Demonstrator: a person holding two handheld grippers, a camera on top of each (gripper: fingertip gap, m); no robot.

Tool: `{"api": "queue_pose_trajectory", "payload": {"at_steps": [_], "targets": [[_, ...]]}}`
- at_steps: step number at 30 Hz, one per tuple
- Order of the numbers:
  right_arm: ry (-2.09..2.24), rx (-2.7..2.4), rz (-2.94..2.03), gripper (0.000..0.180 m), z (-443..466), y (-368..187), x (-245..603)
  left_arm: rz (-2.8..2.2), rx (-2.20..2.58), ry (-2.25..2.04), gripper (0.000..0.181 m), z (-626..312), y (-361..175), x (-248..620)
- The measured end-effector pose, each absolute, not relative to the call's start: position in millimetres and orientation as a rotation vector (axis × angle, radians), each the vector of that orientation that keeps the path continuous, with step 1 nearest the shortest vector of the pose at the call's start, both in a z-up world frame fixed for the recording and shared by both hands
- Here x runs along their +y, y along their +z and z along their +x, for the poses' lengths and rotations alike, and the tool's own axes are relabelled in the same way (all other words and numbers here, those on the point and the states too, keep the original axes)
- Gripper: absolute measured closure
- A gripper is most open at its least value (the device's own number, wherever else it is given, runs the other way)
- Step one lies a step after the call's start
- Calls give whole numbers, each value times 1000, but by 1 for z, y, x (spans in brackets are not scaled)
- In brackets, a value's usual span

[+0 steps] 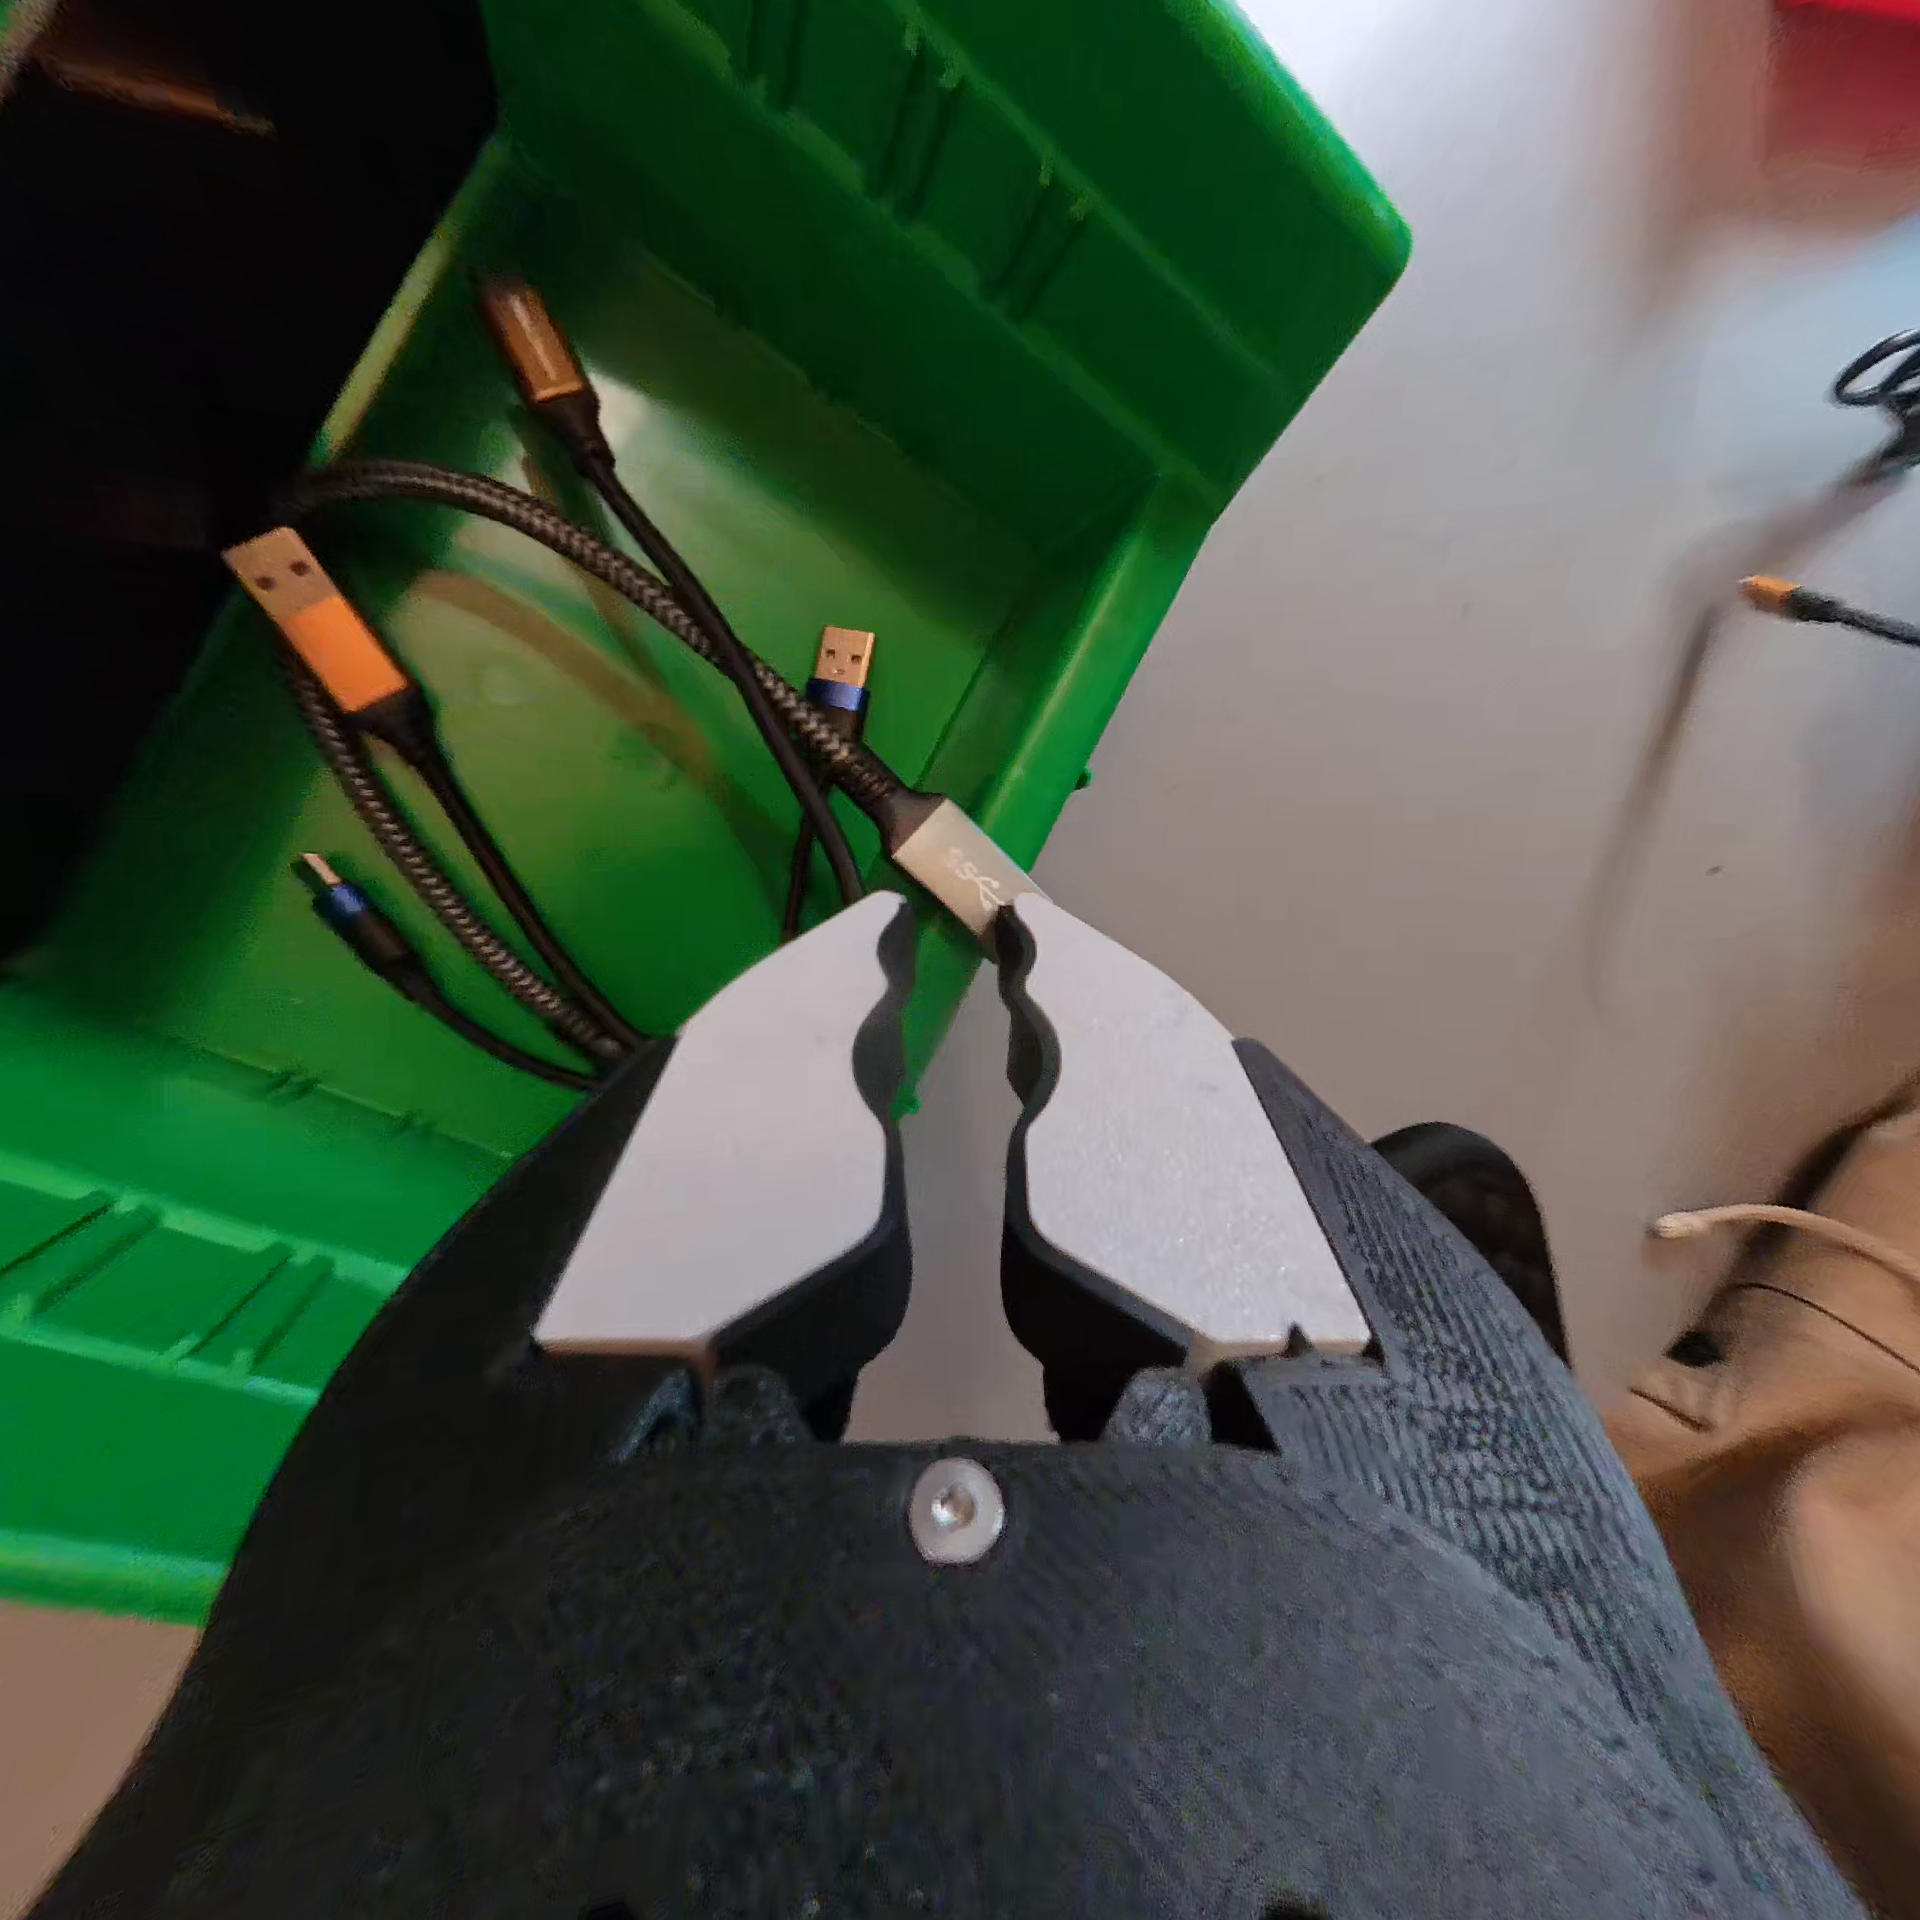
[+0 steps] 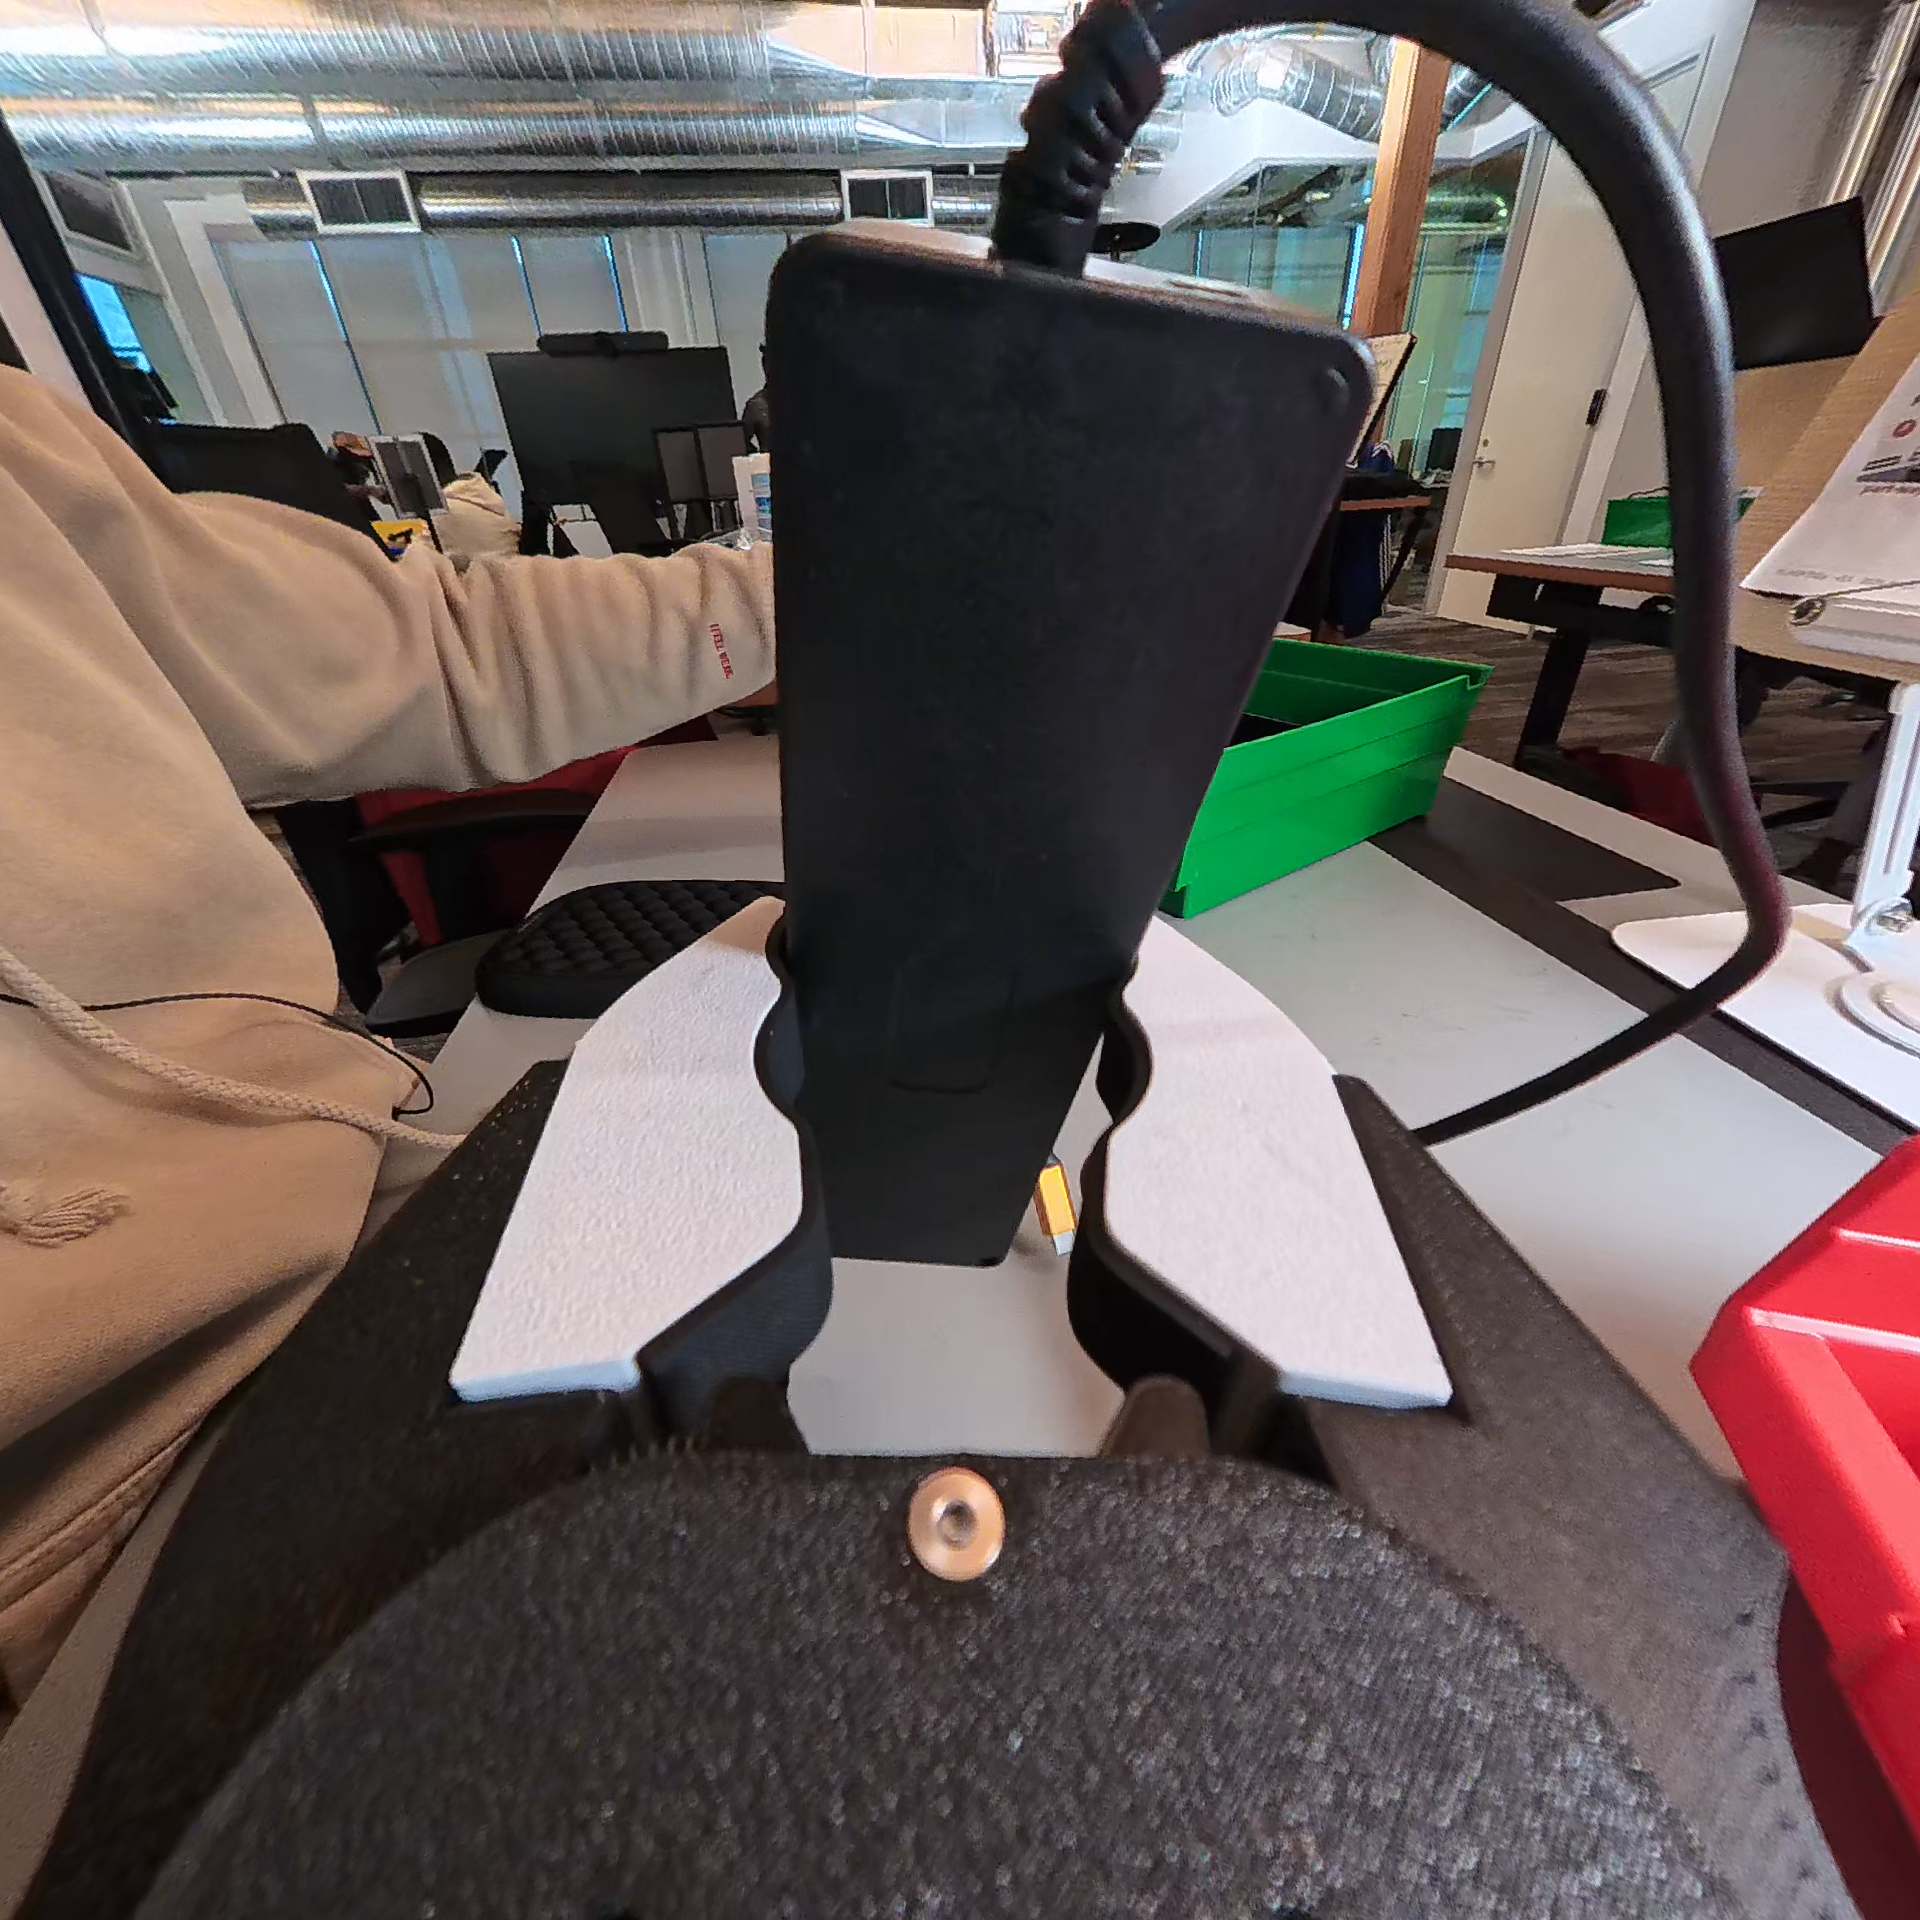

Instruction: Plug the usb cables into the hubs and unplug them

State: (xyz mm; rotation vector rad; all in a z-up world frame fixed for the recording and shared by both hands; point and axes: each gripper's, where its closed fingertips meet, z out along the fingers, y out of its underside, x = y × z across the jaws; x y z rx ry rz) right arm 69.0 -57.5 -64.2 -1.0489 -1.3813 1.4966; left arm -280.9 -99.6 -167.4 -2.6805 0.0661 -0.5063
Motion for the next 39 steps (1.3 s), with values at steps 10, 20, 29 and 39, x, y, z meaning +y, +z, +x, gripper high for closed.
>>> {"api": "queue_pose_trajectory", "payload": {"at_steps": [10, 20, 29, 39], "targets": [[1505, -1366, -1055, 125, 70, -62, -55, -2523, 21, -554, 181, -287, -139, -93], [1515, -1374, -1062, 124, 69, -65, -56, -2760, 225, -372, 160, -286, -170, -104], [1511, -1360, -1065, 124, 71, -63, -52, -2704, 256, -394, 176, -288, -158, -99], [1506, -1333, -1064, 124, 71, -61, -48, -2318, 577, -136, 177, -225, -24, -106]]}}
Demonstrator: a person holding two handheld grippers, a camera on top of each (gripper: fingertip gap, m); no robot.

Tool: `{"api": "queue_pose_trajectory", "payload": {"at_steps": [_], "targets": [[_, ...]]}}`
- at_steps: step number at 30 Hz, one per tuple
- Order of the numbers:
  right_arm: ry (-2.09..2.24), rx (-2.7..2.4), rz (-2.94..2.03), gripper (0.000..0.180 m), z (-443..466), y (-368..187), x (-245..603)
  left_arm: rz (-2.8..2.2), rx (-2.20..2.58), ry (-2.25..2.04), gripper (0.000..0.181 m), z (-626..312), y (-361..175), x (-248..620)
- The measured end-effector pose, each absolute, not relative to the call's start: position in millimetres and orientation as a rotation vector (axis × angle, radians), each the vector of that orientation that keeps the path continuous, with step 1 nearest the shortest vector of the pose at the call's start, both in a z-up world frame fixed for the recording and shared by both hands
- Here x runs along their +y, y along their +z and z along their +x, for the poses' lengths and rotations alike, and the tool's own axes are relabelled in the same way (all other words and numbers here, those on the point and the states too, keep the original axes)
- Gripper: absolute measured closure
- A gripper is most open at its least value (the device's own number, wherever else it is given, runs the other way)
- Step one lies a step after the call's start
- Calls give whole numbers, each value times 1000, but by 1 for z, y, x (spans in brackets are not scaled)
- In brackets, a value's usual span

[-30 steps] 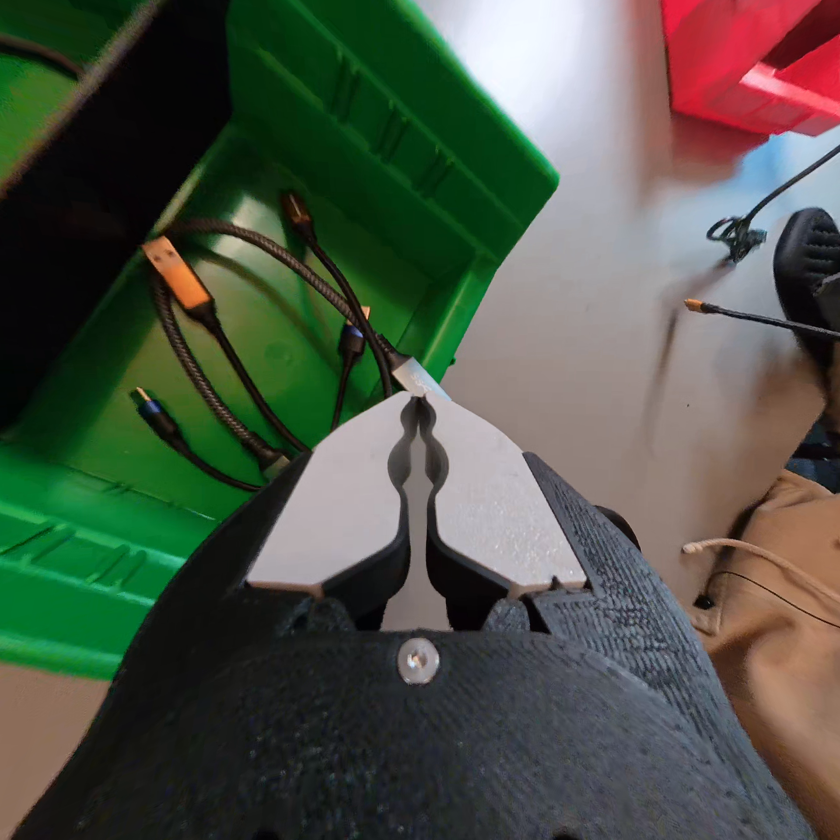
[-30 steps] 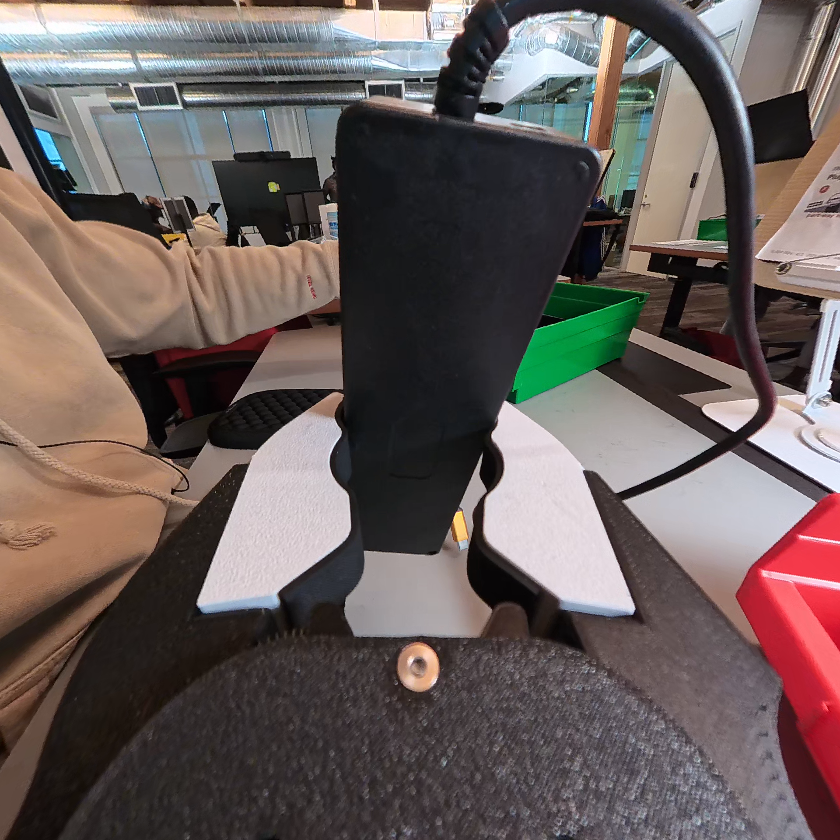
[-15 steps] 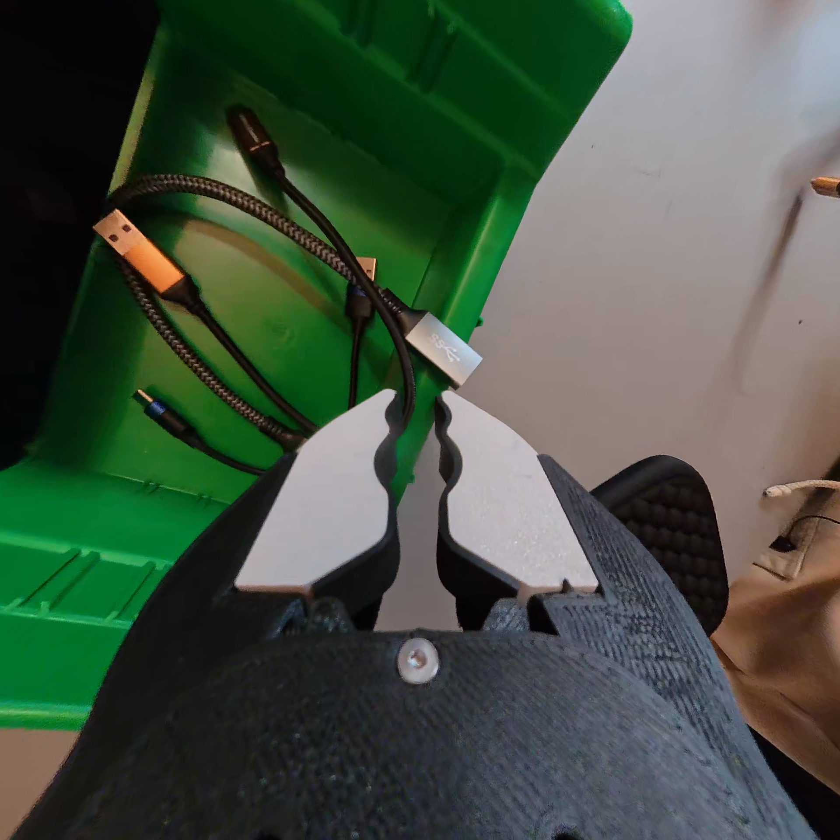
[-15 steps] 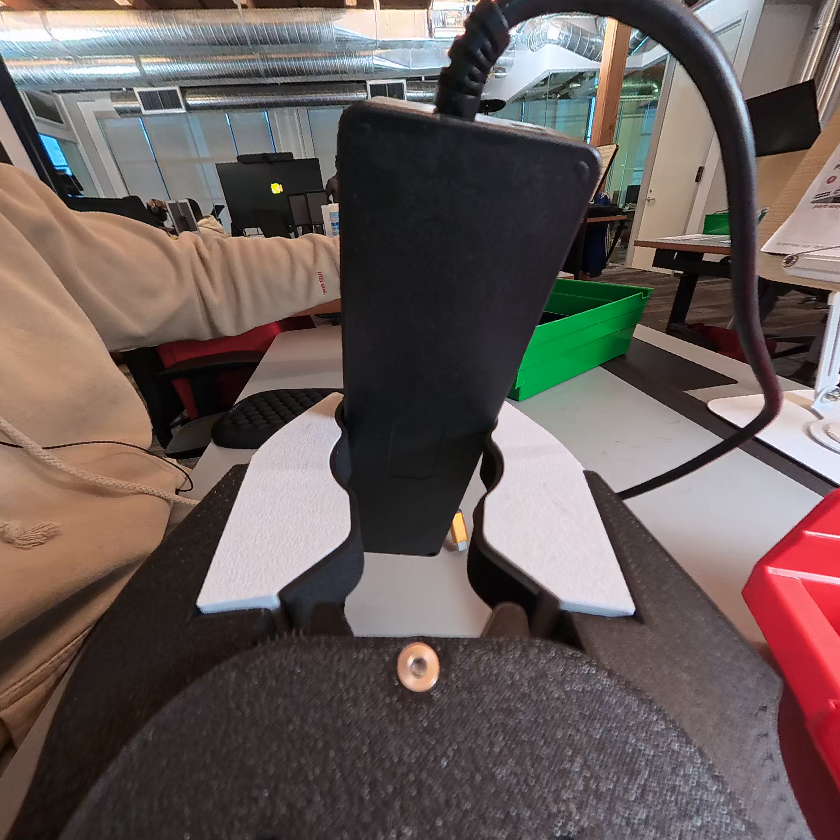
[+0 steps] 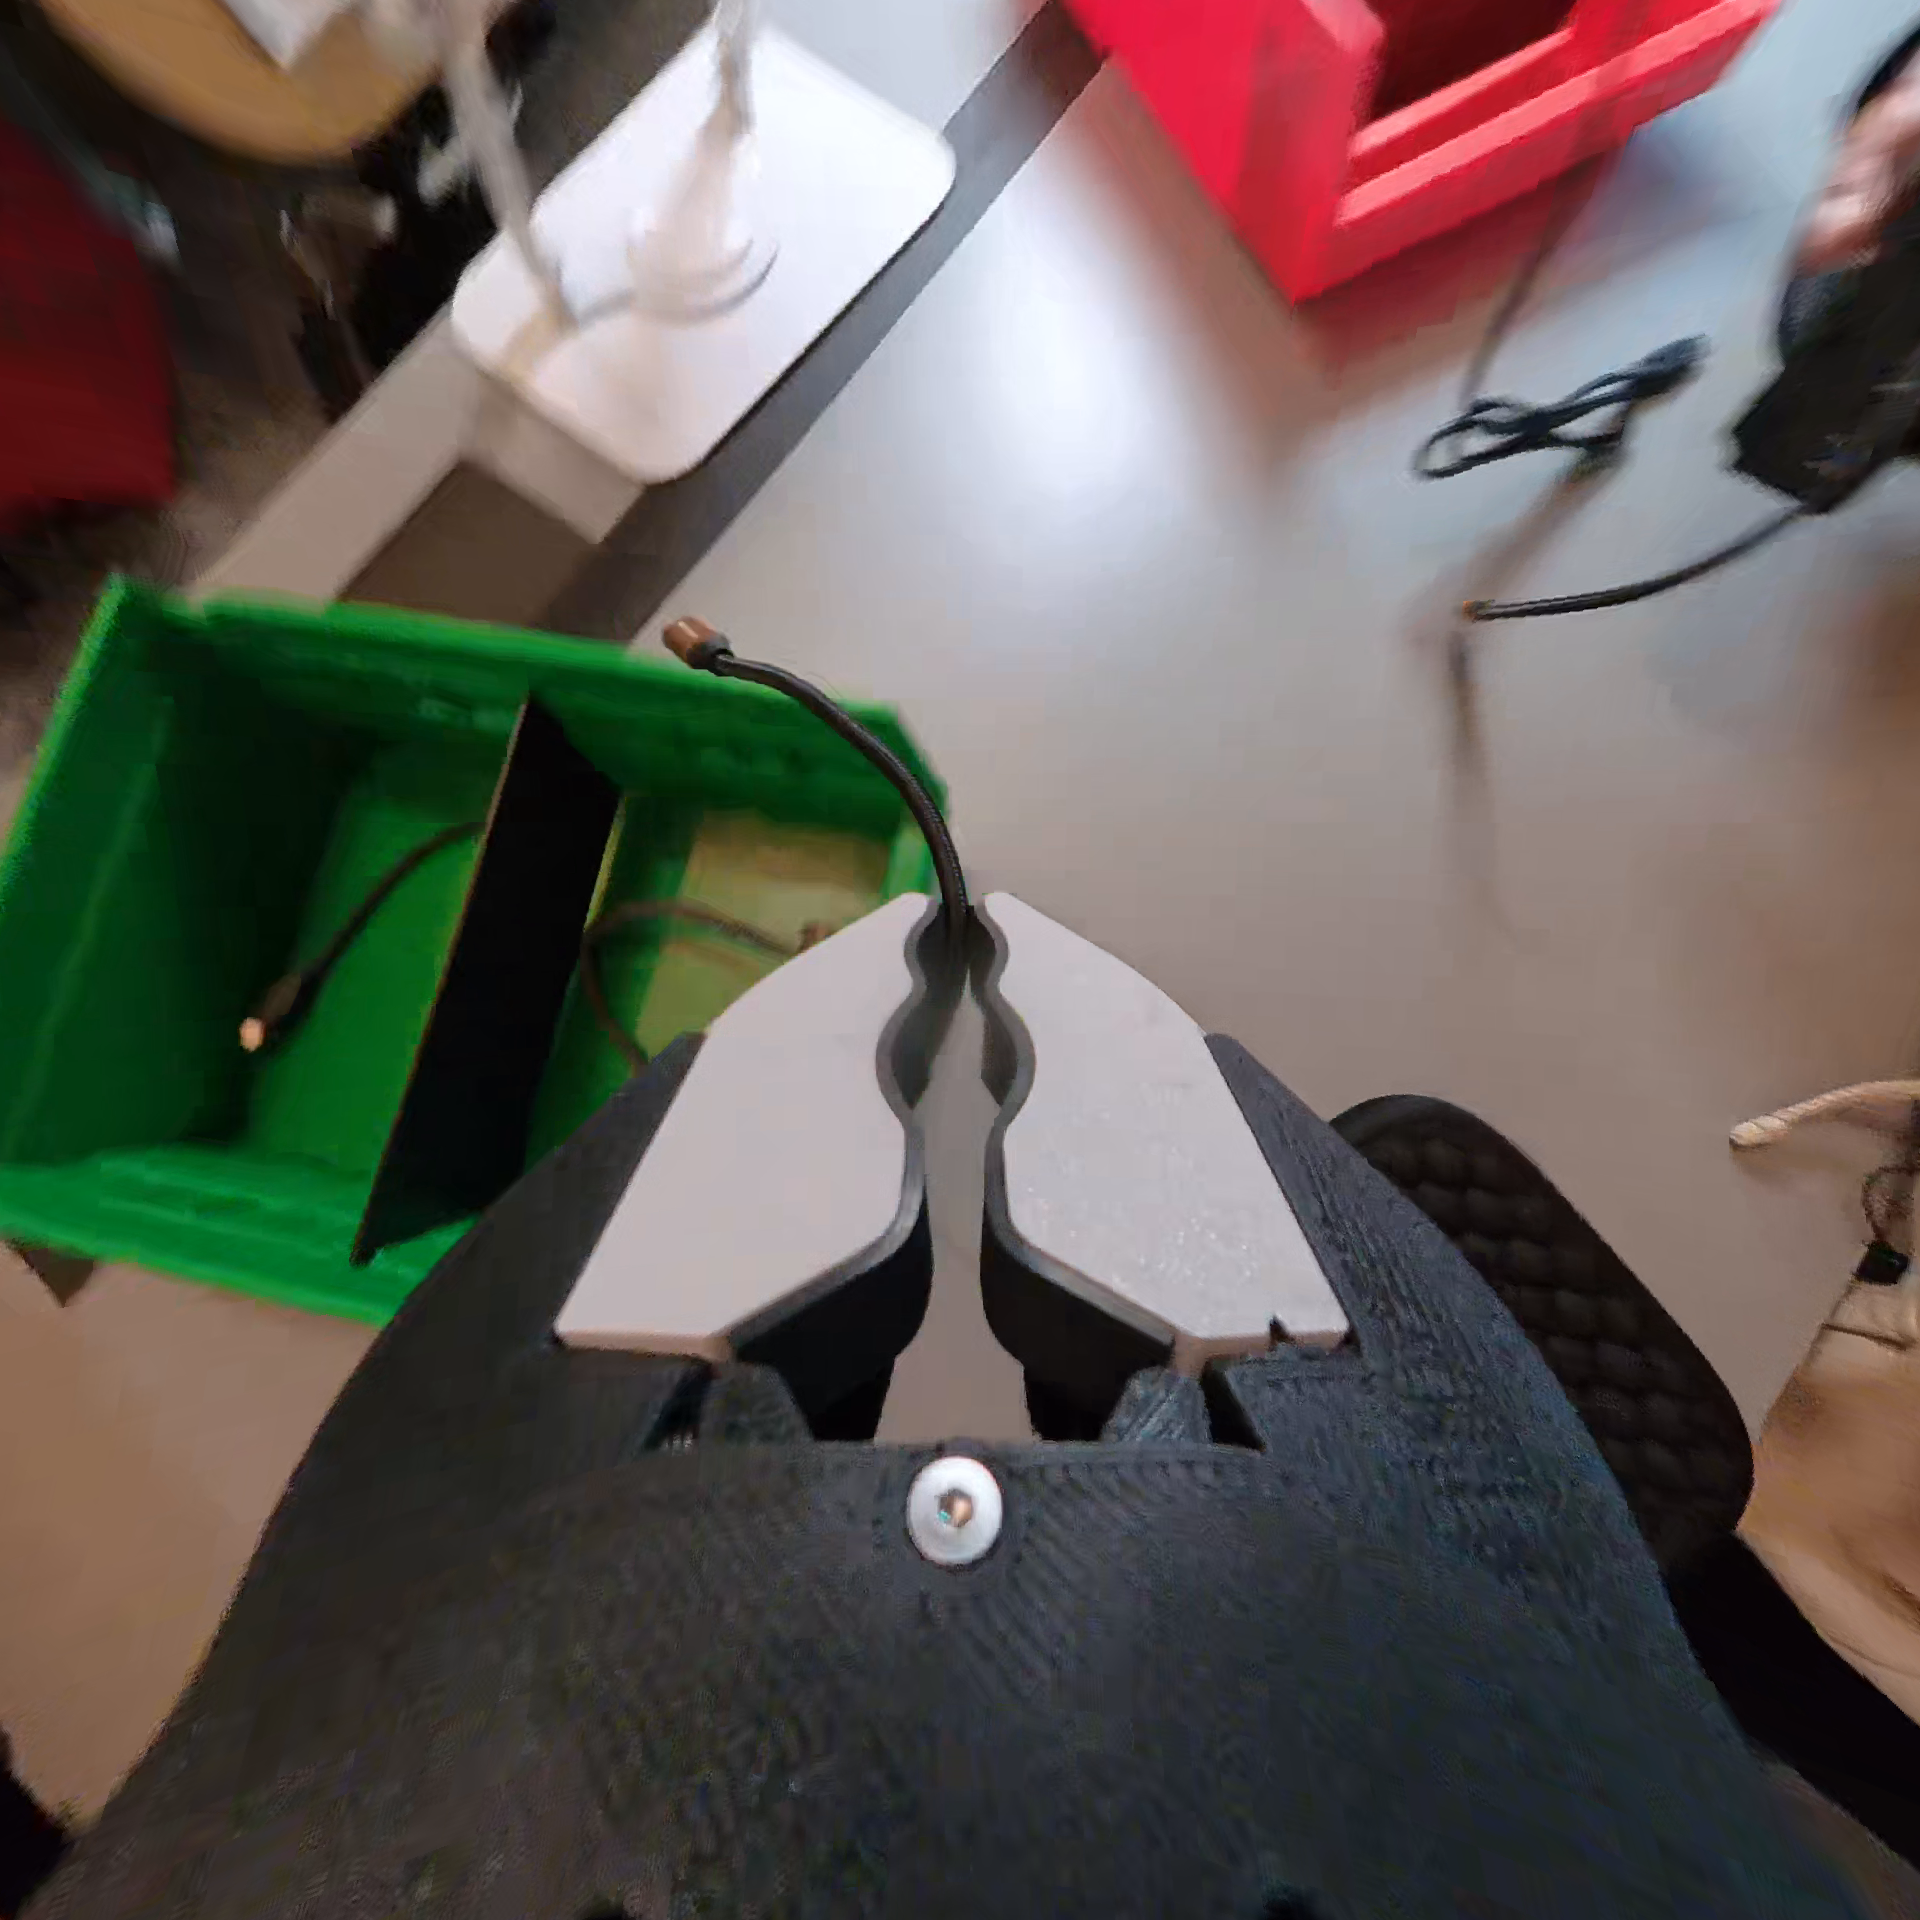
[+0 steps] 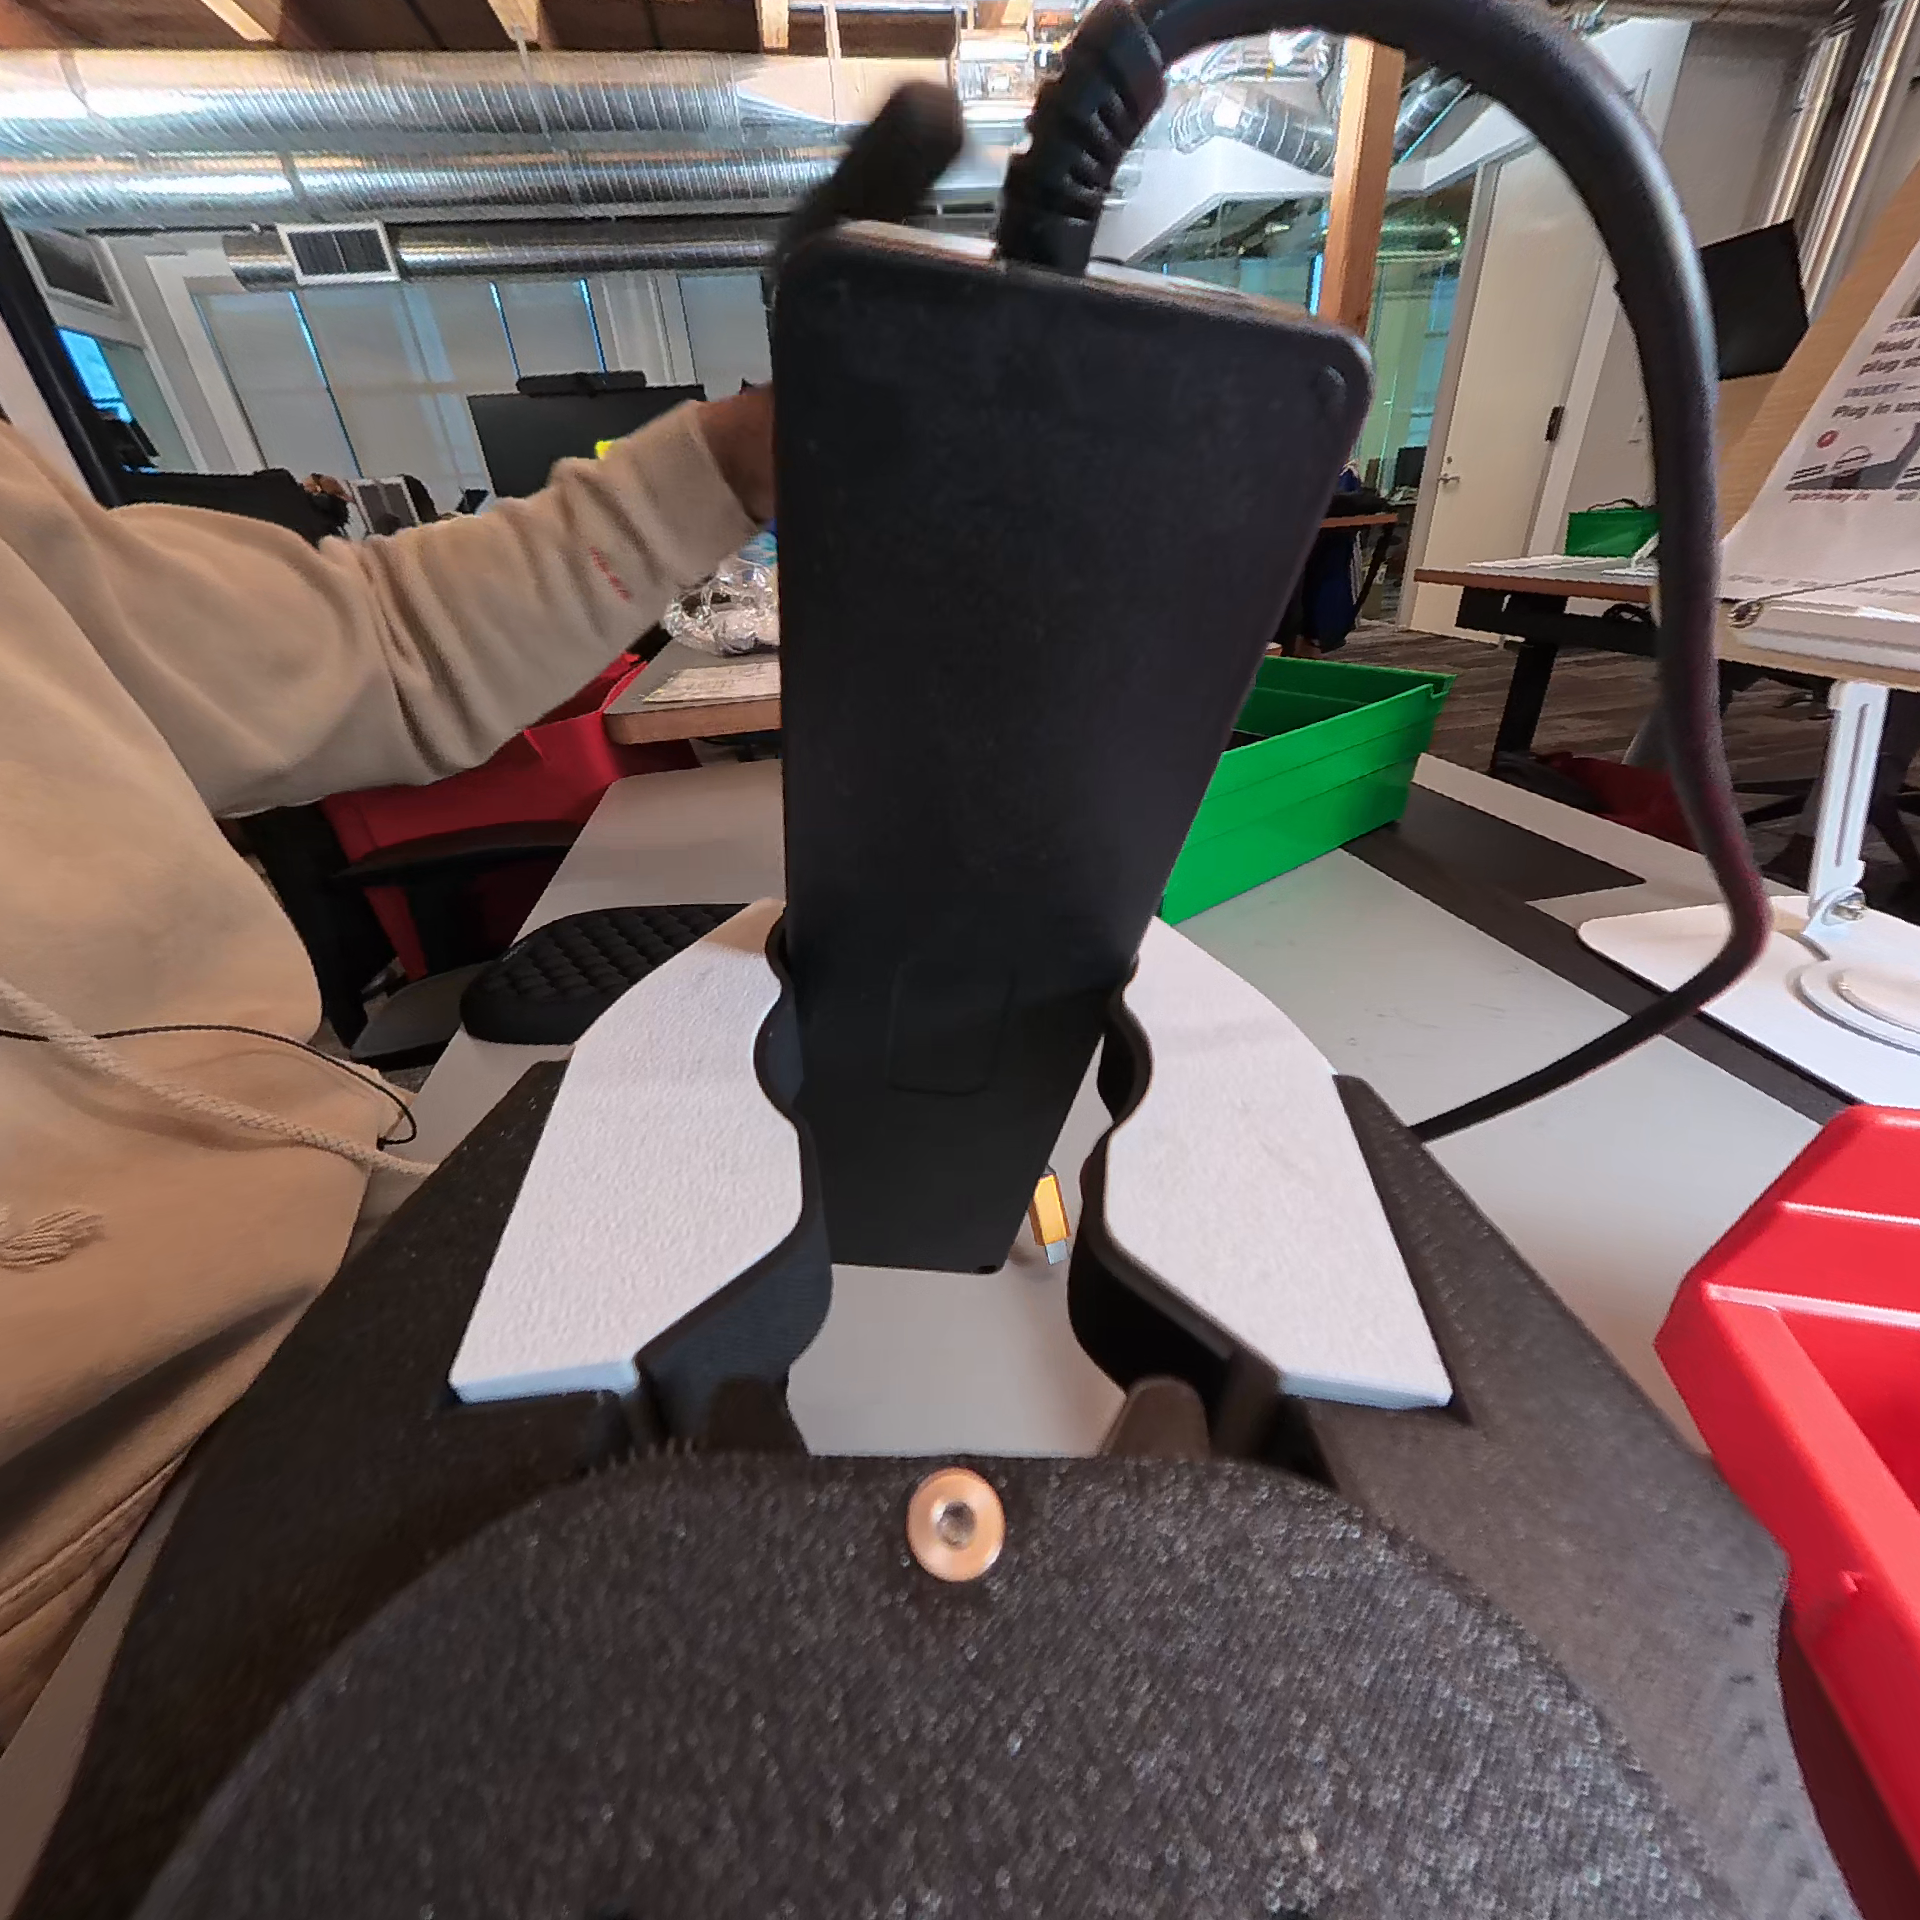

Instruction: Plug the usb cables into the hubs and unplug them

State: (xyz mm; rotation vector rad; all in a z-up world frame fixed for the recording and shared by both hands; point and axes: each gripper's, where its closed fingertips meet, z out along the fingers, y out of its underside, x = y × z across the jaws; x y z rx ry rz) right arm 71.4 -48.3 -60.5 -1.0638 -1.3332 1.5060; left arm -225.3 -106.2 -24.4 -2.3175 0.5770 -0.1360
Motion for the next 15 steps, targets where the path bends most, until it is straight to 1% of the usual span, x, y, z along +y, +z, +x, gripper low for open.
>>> {"api": "queue_pose_trajectory", "payload": {"at_steps": [3, 6, 8, 12, 15], "targets": [[1494, -1323, -1066, 124, 73, -60, -44, -2159, 733, -244, 176, -163, -5, -120], [1478, -1315, -1065, 124, 78, -59, -37, -2023, 788, -441, 176, -107, -7, -134], [1469, -1304, -1064, 124, 83, -59, -30, -1969, 811, -573, 177, -82, -29, -141], [1426, -1269, -1104, 124, 92, -64, -11, -1860, 1025, -759, 176, -48, -104, -171], [1401, -1248, -1130, 125, 96, -67, -1, -1926, 1116, -819, 176, -47, -151, -192]]}}
